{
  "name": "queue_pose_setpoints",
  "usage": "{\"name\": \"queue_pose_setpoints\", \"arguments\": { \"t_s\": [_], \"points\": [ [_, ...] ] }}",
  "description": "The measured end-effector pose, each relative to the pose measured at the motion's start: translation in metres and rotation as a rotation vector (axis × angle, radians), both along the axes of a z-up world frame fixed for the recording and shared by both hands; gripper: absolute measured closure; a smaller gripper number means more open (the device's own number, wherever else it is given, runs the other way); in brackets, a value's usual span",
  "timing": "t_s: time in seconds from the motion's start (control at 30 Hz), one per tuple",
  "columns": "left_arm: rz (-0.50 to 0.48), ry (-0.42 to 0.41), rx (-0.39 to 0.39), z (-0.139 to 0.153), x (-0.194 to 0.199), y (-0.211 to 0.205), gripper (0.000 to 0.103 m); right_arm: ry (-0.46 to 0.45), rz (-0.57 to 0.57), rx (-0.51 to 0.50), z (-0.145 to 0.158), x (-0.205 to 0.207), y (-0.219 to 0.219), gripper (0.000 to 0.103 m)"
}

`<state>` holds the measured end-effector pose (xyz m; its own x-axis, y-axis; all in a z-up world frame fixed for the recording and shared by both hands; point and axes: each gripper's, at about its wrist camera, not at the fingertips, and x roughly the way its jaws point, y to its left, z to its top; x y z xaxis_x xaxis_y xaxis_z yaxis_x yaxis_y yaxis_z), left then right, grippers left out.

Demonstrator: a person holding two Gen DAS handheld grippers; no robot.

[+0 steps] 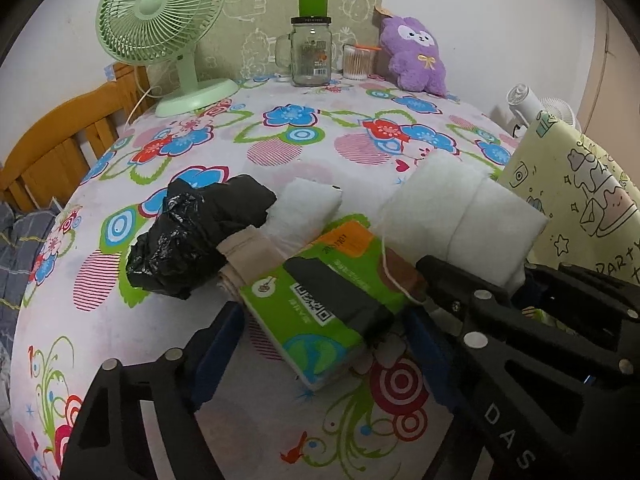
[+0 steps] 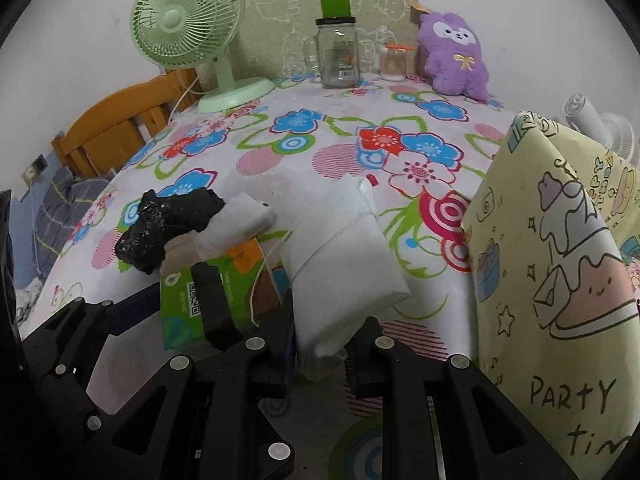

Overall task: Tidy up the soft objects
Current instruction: 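Lift the white cloth pack and green tissue pack and carry them over the box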

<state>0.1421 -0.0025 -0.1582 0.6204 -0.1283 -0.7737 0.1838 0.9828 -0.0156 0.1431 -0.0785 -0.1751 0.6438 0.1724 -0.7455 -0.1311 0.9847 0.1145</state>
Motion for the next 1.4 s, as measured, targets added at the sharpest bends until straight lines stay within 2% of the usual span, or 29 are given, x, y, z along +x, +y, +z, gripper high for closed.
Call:
{"name": "queue_pose_setpoints", "arguments": {
  "t_s": [0.47,0.97,1.4],
  "points": [
    [0.016,-0.026,0.020,0.003,-0.009,0.006,0.033,-0.011,0.039,0.006,0.002,-0.005,0.009,0.082],
    [0.022,-0.078,0.013,0.023,-0.027,0.006,0.038,-0.062,0.042,0.013,0.019,-0.023,0.007,0.082],
    [0.012,-0.147,0.007,0.053,-0.046,-0.001,0.040,-0.135,0.032,0.012,0.050,-0.045,0.000,0.082]
  ]
}}
